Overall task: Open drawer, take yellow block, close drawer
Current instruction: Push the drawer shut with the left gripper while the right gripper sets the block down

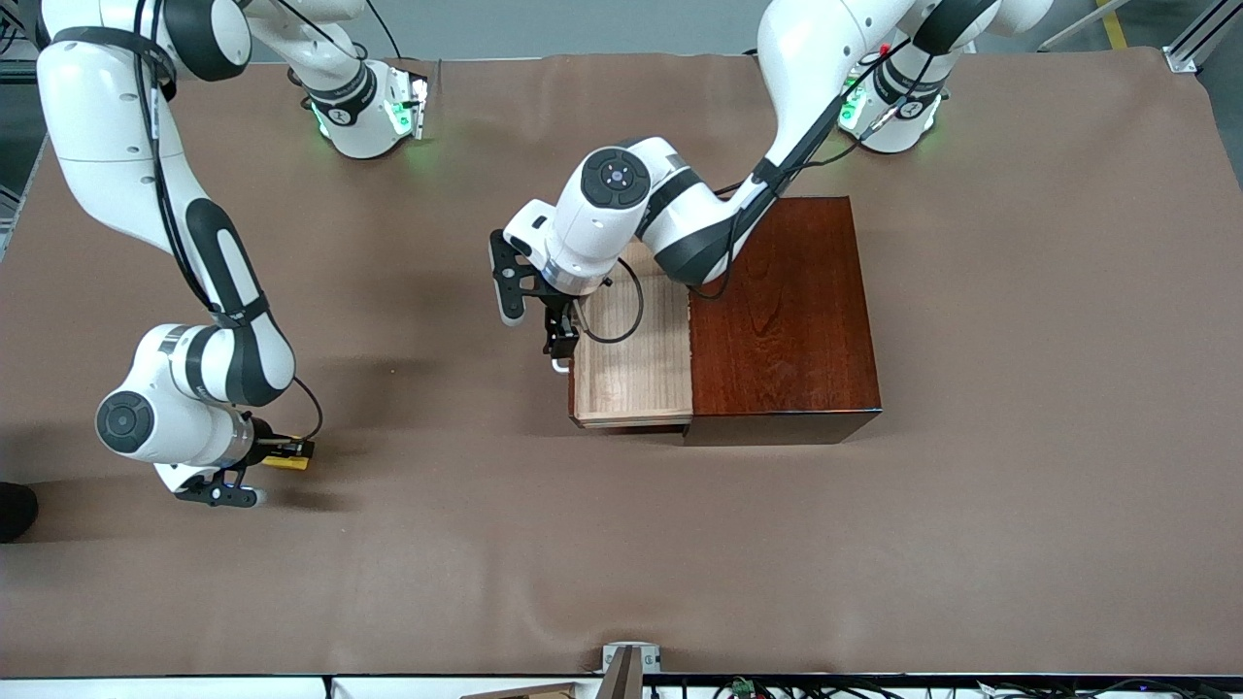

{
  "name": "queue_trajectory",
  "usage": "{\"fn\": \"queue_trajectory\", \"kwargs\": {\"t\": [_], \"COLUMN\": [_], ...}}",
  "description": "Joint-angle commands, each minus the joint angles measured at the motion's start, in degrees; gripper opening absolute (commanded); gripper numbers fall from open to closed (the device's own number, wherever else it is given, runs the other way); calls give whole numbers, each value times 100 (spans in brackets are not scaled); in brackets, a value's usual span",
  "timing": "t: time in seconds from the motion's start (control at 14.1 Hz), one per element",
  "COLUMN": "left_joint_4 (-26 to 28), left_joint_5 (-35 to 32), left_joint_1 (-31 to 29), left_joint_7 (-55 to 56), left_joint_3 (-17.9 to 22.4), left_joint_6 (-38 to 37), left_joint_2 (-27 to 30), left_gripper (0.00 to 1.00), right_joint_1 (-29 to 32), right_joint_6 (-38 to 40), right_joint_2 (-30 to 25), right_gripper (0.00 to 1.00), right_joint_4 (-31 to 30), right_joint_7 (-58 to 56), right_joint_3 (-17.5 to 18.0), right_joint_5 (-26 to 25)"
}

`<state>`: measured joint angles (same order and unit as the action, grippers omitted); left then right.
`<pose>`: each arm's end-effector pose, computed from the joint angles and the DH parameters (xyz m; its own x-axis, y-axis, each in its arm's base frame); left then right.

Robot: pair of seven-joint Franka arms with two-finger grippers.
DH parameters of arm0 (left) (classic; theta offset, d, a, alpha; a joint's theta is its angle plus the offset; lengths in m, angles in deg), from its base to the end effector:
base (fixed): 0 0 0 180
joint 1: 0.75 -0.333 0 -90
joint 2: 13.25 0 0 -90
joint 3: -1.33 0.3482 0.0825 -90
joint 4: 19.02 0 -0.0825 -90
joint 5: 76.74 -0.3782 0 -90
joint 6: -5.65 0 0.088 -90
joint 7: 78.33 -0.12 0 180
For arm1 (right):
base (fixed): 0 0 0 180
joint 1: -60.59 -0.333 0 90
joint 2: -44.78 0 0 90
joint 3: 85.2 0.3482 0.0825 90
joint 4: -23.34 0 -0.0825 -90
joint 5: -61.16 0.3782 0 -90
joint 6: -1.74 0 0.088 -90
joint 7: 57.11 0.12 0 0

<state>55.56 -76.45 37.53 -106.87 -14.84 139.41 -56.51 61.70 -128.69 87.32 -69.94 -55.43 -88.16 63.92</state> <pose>0.5075 -0.6041 0.3507 0.2183 -0.9125 0.3459 -0.9748 -0.2203 0.0342 0.6941 -0.0432 0.1928 0.9884 -0.1207 -0.0926 -0.1209 -0.9927 0.0040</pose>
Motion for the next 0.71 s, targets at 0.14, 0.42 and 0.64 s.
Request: {"fn": "queue_trajectory", "kwargs": {"t": [0.14, 0.42, 0.64], "left_joint_4": [-137, -163, -172], "left_joint_5": [112, 41, -335], "left_joint_1": [49, 57, 40], "left_joint_7": [-249, -240, -240], "left_joint_3": [44, 105, 123], "left_joint_6": [-122, -763, -1097], "left_joint_2": [-227, -148, -104], "left_gripper": [100, 100, 100], "right_joint_1": [91, 39, 29], "right_joint_6": [-18, 52, 209], "right_joint_2": [96, 26, -123], "right_gripper": [100, 100, 100], "right_joint_4": [38, 55, 64], "right_joint_7": [78, 87, 61], "right_joint_3": [94, 94, 94], "right_joint_5": [-47, -47, -65]}}
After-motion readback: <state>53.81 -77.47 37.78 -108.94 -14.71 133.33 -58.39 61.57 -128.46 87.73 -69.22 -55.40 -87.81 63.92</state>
